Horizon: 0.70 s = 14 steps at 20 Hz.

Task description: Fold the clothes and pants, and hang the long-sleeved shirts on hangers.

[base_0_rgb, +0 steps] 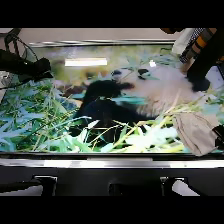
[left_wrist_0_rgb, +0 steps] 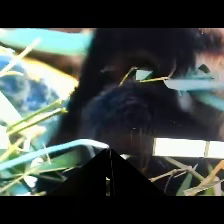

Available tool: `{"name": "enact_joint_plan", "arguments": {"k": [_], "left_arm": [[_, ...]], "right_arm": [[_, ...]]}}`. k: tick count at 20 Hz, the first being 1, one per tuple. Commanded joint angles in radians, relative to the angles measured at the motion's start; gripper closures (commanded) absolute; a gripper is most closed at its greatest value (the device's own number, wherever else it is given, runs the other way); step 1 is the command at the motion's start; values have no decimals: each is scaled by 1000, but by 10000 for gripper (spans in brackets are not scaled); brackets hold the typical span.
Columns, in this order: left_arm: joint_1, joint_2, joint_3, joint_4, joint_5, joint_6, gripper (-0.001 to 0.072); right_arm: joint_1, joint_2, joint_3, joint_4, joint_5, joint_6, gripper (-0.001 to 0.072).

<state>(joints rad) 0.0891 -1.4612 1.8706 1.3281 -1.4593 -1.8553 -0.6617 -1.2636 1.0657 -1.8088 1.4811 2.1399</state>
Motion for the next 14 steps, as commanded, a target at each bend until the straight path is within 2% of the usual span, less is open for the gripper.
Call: {"name": "enact_joint_plan", "arguments": {"k": [1, 2, 4, 5, 7, 8, 10, 12, 14], "left_arm": [[1, 0, 0, 0, 0, 0, 693], [1, 0, 0, 0, 0, 0, 693], [1, 0, 0, 0, 0, 0, 693], [1, 0, 0, 0, 0, 1, 693], [1, -1, 0, 0, -1, 0, 691], [1, -2, 0, 0, -2, 0, 687], [1, -2, 0, 0, -7, 1, 681], [-5, -2, 0, 0, -21, 50, 693], [-31, -2, 0, 2, -38, 133, 694]], "right_arm": [[-1, 8, -68, -56, 51, -24, 660], [-1, 8, -79, -70, 71, -34, 590], [-1, 8, -87, -125, 141, -57, 306], [-1, 13, -87, -160, 169, -80, 225], [-1, 60, -68, -200, 148, -92, 233], [-1, 90, -29, -165, 85, -97, 255], [0, 143, 71, 34, -92, -155, 521], [21, 168, 162, 369, -292, -330, 596], [127, 168, 205, 554, -340, -449, 599]]}}
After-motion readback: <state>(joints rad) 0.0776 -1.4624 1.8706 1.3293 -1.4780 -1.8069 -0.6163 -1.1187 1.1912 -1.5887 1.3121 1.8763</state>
